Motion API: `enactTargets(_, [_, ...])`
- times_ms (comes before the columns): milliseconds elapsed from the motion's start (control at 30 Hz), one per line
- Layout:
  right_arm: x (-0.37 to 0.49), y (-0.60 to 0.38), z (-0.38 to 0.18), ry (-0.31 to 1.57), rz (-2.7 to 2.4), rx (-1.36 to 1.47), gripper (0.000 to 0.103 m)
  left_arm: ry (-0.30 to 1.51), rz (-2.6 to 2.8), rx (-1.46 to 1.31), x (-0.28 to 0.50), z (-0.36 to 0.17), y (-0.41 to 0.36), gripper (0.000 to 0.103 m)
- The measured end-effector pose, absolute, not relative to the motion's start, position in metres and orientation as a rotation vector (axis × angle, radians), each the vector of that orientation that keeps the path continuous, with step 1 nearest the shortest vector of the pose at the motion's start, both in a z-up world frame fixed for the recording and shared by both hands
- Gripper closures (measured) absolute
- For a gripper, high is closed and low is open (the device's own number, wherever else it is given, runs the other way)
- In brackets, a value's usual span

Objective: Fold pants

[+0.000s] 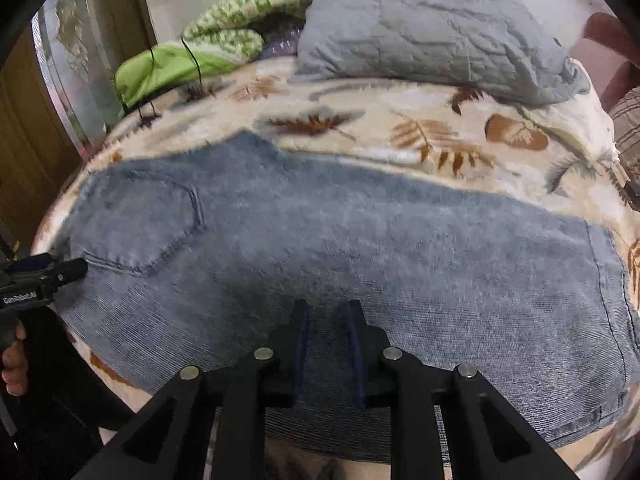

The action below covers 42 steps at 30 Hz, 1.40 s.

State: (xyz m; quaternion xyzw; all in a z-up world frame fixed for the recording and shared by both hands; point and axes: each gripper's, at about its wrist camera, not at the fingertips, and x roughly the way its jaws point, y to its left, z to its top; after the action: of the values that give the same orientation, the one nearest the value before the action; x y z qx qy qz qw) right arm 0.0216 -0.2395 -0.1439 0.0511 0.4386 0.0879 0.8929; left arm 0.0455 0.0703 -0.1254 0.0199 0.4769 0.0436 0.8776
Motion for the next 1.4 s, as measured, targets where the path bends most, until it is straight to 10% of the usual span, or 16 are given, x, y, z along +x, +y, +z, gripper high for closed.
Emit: enactTargets(1400, [-0.002,-0.152,-0.151,0.895,0.500,-0.167,0.080,1.043,0.203,-0.074,0.077,-0.140,0.109,0.000])
